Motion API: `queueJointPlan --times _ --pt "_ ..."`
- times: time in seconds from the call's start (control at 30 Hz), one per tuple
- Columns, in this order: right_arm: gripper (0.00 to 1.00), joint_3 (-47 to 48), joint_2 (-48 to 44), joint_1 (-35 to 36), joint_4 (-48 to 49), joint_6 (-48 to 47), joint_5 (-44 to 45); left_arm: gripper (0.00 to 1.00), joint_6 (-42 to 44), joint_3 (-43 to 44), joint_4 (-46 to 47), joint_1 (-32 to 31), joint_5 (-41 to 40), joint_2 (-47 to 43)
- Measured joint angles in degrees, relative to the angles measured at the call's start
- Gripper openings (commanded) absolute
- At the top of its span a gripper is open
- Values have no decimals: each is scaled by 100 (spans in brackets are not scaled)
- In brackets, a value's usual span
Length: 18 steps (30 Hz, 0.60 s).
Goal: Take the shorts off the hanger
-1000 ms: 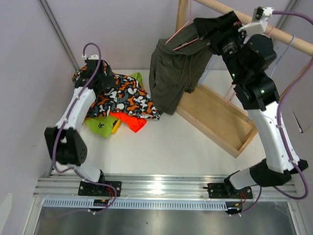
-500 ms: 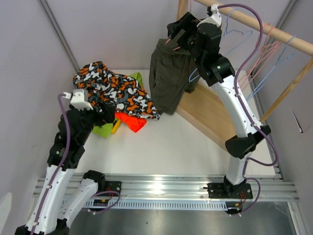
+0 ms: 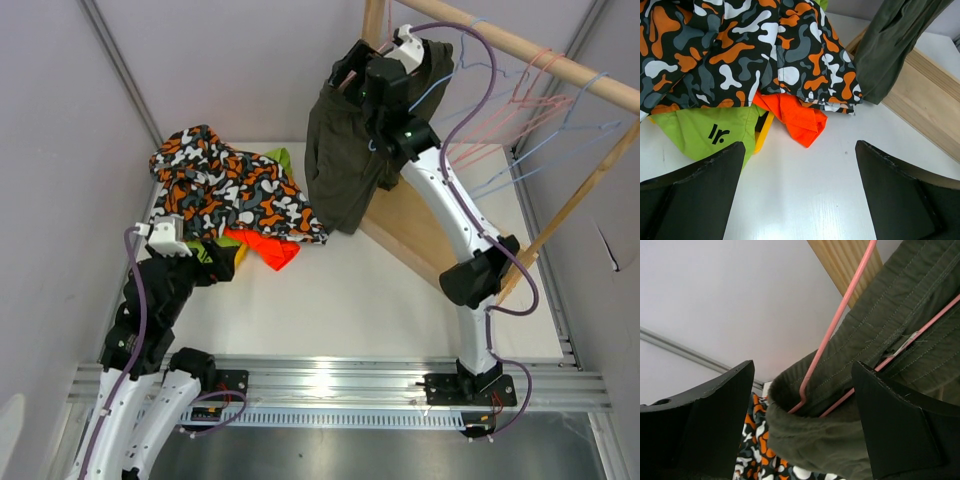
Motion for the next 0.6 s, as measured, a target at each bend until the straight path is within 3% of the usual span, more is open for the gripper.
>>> queueJointPlan --times 0.2,0.37,0.47,0.5,0.6 --pt "77 120 461 31 293 -125 201 98 0 0 4 -24 28 4" --pt "56 372 739 31 614 -214 317 99 0 -2 4 -85 33 -2" --pt "38 422 782 28 813 -234 409 98 2 -2 4 -111 37 -2" --pt "25 435 791 28 874 -240 433 98 2 -2 4 -114 39 -2" --pt "10 435 822 28 951 -177 503 98 2 -2 4 -122 46 0"
